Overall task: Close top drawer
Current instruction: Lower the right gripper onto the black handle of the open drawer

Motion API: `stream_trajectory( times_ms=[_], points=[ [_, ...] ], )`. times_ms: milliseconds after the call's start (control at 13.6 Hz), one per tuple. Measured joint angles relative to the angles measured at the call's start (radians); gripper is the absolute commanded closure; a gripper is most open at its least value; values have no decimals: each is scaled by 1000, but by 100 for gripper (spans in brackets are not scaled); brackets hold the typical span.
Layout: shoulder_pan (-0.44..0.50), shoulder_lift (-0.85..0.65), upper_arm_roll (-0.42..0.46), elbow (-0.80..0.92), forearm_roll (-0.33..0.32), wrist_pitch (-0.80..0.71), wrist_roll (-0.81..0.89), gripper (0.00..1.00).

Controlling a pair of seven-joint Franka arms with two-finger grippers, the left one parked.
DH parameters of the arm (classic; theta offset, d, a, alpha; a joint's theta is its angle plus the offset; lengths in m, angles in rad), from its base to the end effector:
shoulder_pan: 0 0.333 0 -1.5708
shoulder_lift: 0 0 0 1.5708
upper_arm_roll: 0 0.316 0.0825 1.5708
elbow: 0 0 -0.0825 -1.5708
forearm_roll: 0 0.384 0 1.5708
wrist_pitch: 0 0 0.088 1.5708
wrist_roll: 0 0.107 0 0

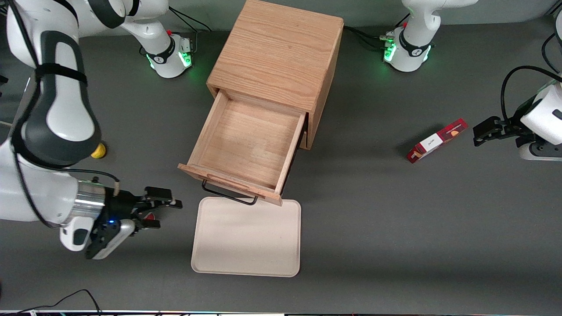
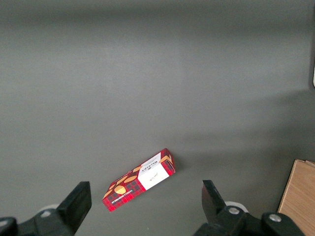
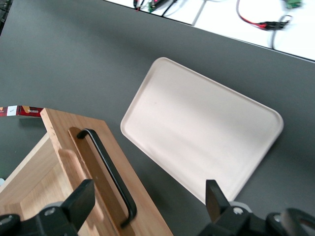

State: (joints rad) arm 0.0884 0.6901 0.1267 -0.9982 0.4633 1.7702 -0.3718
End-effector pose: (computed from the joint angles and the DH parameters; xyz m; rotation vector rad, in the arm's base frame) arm 0.7347 0.1666 0.4765 -2.5330 -0.6204 -0.1752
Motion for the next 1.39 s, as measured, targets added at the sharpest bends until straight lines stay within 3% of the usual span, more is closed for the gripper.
stream_trajectory(
  times_ms=[733,1173,1393],
  points=[
    [65,51,-4,11,-6,11,-74,0],
    [106,74,-5,12,-43,14,-80,0],
    [125,83,-5,11,-92,14,-80,0]
  ],
)
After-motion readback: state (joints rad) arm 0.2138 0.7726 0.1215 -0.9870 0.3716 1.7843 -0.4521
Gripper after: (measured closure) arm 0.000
